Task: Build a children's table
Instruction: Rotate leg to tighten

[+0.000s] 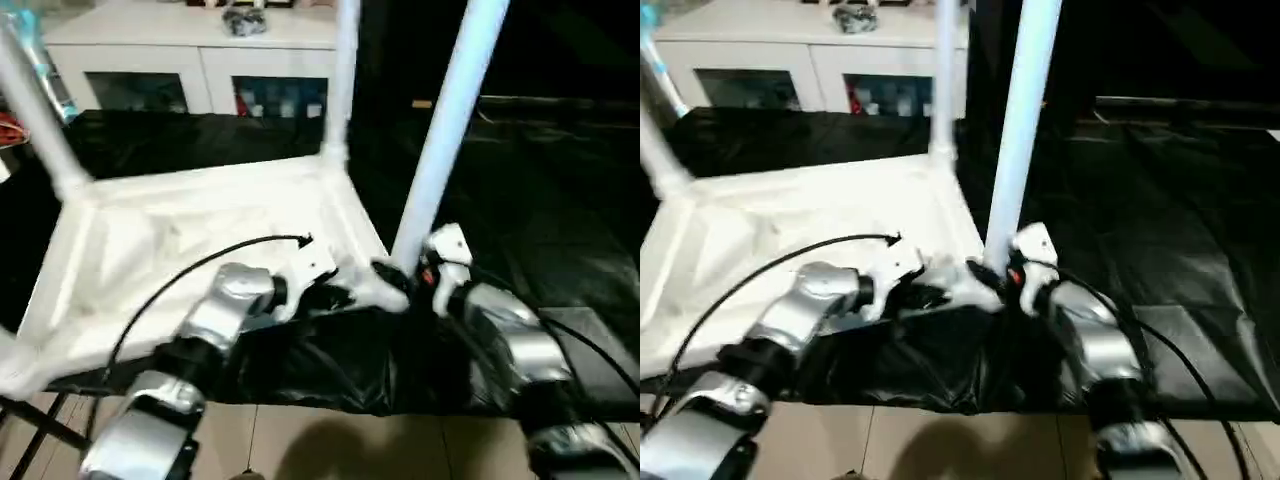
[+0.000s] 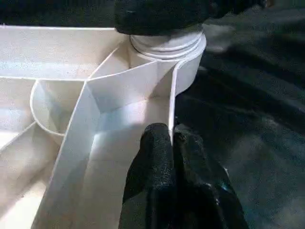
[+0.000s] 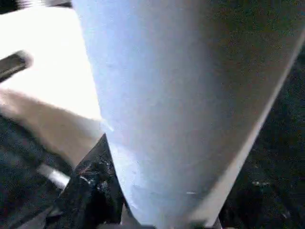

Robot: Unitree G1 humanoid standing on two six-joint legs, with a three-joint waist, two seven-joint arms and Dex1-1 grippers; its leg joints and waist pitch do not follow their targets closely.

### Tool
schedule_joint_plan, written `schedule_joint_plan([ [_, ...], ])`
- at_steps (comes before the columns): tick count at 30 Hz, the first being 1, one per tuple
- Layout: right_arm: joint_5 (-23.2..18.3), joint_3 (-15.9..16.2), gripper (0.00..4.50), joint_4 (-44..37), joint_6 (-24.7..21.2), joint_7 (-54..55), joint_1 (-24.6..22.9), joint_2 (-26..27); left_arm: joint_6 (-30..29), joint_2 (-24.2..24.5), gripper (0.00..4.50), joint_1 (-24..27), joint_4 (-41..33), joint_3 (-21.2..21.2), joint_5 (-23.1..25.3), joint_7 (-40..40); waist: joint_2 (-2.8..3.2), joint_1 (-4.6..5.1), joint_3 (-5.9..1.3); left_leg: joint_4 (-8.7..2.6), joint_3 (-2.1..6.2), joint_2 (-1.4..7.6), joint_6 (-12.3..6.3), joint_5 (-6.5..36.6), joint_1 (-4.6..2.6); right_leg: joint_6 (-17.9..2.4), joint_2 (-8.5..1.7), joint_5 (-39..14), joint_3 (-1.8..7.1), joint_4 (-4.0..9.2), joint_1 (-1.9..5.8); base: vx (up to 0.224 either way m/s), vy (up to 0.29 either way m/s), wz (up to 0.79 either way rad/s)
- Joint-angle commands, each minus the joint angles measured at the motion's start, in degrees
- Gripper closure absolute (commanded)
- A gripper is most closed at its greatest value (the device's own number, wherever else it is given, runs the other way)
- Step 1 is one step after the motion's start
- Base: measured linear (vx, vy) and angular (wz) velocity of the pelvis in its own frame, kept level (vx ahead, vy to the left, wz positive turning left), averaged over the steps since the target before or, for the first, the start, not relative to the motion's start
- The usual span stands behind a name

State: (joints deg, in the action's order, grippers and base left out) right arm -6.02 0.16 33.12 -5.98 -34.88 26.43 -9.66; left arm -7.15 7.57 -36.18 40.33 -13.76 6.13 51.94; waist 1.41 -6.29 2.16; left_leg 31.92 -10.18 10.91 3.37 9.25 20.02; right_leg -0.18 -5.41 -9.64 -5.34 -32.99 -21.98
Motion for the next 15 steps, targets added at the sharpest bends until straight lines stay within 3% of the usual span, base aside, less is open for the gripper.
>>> schedule_joint_plan([
  [1,2.01,3.76,2.51,8.29,-2.32,6.19,0.44,7.30,0.11,-5.26,4.50,-3.58,-0.24,1.01,-0.10,-9.62,-0.23,0.17,-2.41,-4.32,1.44,2.08,0.74,24.07,-0.45,-6.14,-4.00,-31.46,2.39,5.77,1.03,0.000,0.000,0.00],
  [3,2.01,2.34,2.51,10.89,-1.93,9.36,2.02,8.76,0.56,-6.34,4.50,-3.72,0.10,0.80,0.52,-11.43,-0.11,0.48,-2.40,-4.26,1.46,1.96,1.04,24.88,-0.66,-6.31,-3.88,-31.33,2.25,5.89,0.92,0.000,0.000,0.00],
  [7,2.56,3.40,2.51,11.39,1.68,7.53,2.67,9.93,3.49,-7.27,4.50,-3.17,0.13,-0.47,0.50,-9.69,-0.22,0.21,-2.65,-4.21,1.15,2.03,-0.35,22.93,-0.30,-7.30,-3.80,-26.00,2.66,5.48,1.21,0.000,0.000,0.00],
  [8,1.78,2.85,1.97,11.11,1.17,6.72,2.60,9.95,4.13,-6.94,4.50,-2.84,-0.14,-0.73,0.37,-8.74,-0.15,0.18,-2.72,-4.25,1.12,2.01,-0.73,21.70,0.06,-7.68,-3.78,-24.41,2.69,5.19,1.57,0.000,0.000,0.00],
  [9,1.29,2.48,1.84,10.90,0.79,6.25,2.53,9.93,4.37,-6.73,4.50,-2.64,-0.35,-0.83,0.29,-8.26,-0.12,0.09,-2.77,-4.26,1.10,2.06,-0.88,21.22,0.02,-7.88,-3.77,-23.72,2.70,5.15,1.60,0.000,0.000,0.00],
  [15,1.59,3.80,1.57,9.65,2.28,0.16,1.82,7.47,6.28,-4.05,4.50,-1.79,-1.43,-1.27,-0.92,-2.48,0.14,0.08,-2.55,-4.44,1.15,2.16,-0.91,22.32,0.02,-7.90,-3.85,-25.56,2.67,5.27,1.59,0.000,0.000,0.00],
])
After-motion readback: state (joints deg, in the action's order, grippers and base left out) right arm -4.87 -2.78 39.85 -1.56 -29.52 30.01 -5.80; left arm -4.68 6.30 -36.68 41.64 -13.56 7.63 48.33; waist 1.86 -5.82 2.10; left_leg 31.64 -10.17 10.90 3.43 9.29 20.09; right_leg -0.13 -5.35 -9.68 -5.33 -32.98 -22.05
